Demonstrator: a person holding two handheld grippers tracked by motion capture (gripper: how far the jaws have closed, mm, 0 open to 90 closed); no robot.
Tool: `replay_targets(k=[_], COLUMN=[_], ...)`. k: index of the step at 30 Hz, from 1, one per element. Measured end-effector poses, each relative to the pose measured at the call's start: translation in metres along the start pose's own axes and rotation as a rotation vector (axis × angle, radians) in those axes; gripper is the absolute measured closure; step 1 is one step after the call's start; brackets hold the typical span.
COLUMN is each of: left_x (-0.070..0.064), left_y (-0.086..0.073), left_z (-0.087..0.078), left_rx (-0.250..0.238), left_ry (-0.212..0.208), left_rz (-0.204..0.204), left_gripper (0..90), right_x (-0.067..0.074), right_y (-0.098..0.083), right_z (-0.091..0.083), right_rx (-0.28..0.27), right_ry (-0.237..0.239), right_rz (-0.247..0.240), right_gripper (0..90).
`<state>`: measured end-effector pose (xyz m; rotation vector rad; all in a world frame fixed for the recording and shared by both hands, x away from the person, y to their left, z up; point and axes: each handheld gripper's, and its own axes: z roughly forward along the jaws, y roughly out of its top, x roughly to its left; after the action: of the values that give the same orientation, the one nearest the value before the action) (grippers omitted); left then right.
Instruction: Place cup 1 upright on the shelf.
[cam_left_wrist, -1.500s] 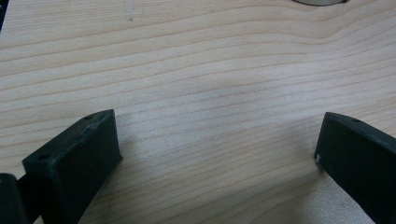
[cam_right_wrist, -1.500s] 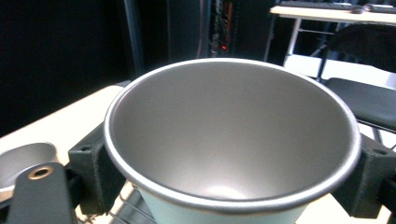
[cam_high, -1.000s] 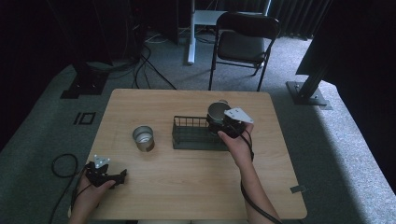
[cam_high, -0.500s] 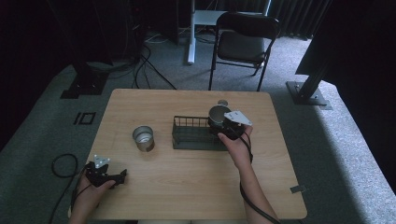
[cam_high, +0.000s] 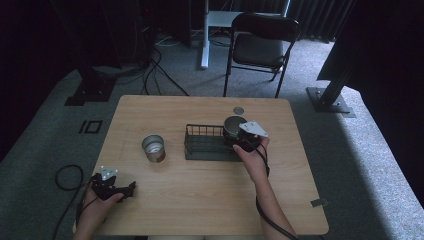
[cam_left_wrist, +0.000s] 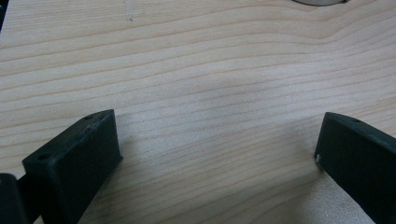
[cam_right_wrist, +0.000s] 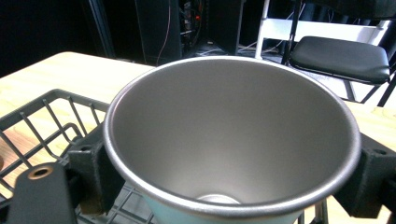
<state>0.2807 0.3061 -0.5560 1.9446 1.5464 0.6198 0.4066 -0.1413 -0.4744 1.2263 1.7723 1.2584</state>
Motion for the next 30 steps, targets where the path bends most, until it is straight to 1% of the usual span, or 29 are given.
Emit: replay_targets(k=[11, 17, 19, 22, 23, 24, 25, 27, 29, 30], left_x=[0.0, 0.0, 0.0, 0.0, 0.0, 0.0, 0.0, 0.0, 0.0, 0.0], left_y=[0.0, 0.0, 0.0, 0.0, 0.0, 0.0, 0.0, 0.0, 0.0, 0.0], left_z=[0.0, 0.0, 0.0, 0.0, 0.0, 0.0, 0.0, 0.0, 0.0, 0.0], left_rx=[0.0, 0.0, 0.0, 0.0, 0.0, 0.0, 0.0, 0.0, 0.0, 0.0], left_ry=[0.0, 0.0, 0.0, 0.0, 0.0, 0.0, 0.0, 0.0, 0.0, 0.0], left_rz=[0.0, 0.0, 0.0, 0.0, 0.0, 0.0, 0.0, 0.0, 0.0, 0.0], left_gripper=[0.6, 0.6, 0.5, 0.6, 0.6, 0.6, 0.6, 0.6, 0.6, 0.6], right_x=[0.0006, -0.0022, -0.0024, -0.0027, -0.0029, -0.0029, -0.0037, -0.0044, -0.0055, -0.0057], right_y=[-0.0023, -0.0006, -0.0006, -0.0006, -0.0008, -0.0008, -0.001, -0.0018, -0.0023, -0.0025], right_z=[-0.0004, -0.0002, -0.0001, -0.0006, -0.0014, -0.0014, -0.0028, -0.0044, -0.0058, -0.0068], right_rx=[-0.011, 0.002, 0.002, 0.001, 0.004, 0.004, 0.0, 0.004, 0.005, 0.008], right_ry=[-0.006, 0.012, 0.016, 0.019, 0.022, 0.022, 0.036, 0.03, 0.041, 0.04], right_rz=[0.006, 0.003, -0.008, -0.01, -0.024, -0.024, -0.011, -0.018, -0.007, -0.011], right_gripper=[12.6, 12.2, 12.1, 12.1, 11.6, 11.6, 11.5, 11.5, 11.5, 11.4])
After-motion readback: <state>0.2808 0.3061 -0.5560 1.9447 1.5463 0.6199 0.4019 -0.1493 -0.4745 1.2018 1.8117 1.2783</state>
